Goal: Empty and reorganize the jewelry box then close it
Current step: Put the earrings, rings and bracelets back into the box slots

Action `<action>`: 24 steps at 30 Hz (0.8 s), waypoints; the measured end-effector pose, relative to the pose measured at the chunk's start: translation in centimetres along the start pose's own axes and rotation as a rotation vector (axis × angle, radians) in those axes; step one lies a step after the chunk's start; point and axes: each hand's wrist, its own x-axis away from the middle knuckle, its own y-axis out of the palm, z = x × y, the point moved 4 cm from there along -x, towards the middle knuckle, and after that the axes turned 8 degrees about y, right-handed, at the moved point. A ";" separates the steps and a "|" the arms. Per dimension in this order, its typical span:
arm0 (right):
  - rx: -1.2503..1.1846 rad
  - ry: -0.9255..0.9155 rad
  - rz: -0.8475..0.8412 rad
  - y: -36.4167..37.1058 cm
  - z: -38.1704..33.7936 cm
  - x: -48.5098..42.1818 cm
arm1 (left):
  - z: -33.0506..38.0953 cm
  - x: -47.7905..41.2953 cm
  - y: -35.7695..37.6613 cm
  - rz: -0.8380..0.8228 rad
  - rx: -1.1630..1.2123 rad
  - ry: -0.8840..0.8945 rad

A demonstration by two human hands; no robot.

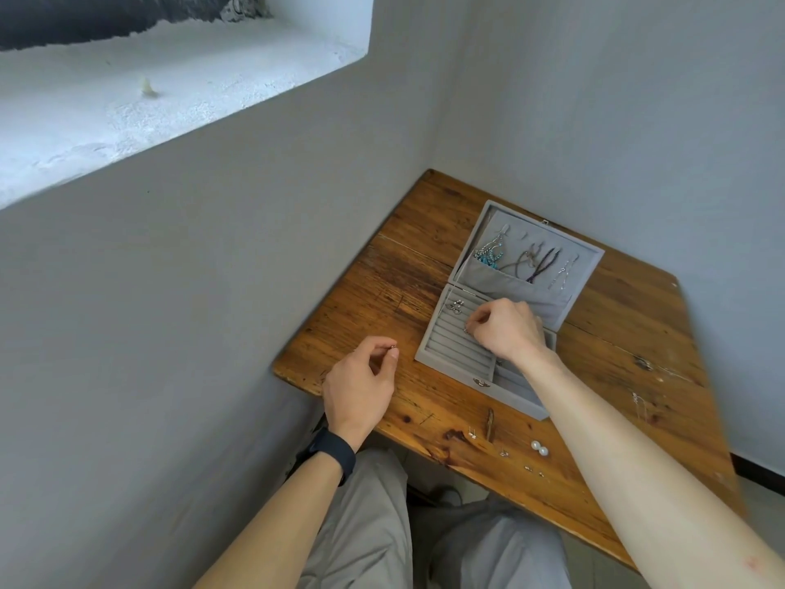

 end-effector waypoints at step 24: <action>-0.191 0.012 0.288 1.5 9.7 7.0 | 2.8 -3.2 -0.8 -0.169 0.233 0.057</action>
